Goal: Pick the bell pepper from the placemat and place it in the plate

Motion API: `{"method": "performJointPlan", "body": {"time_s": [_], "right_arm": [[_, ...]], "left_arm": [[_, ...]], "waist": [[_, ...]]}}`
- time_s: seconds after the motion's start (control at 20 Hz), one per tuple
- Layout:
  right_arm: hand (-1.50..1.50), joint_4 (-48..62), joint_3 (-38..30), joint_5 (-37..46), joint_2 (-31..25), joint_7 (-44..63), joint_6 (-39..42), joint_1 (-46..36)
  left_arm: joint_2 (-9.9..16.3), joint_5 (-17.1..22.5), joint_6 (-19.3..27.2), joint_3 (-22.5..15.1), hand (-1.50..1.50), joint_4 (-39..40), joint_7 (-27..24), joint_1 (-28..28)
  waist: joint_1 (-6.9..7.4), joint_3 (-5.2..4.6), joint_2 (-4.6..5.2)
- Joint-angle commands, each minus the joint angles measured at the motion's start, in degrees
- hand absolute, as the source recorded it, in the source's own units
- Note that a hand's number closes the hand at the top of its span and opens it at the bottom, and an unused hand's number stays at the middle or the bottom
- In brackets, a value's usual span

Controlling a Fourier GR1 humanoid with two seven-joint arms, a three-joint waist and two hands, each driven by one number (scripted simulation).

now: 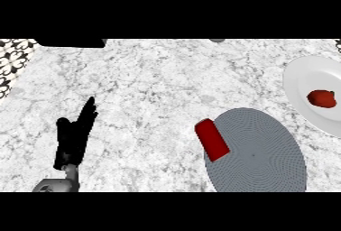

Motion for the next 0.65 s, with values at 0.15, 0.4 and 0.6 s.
{"method": "performJointPlan", "body": {"time_s": [0.15,0.4,0.6], "right_arm": [[-1.50,0.29,-1.96,-1.65,-0.63,0.55,-3.81,1.39],[-1.50,0.39,-1.95,-1.64,-2.09,1.79,-2.88,1.64],[-1.50,0.48,-2.01,-1.49,-4.12,1.73,-2.66,3.85]], "left_arm": [[0.41,0.94,-0.83,0.74,0.00,-0.45,1.29,-1.31],[-0.54,-0.28,0.32,0.50,0.00,2.23,-0.82,-1.54],[1.72,1.55,-2.11,2.02,0.00,1.27,-0.21,-0.64]], "waist": [[0.28,0.08,0.06],[0.17,0.08,0.16],[0.42,0.12,0.16]]}}
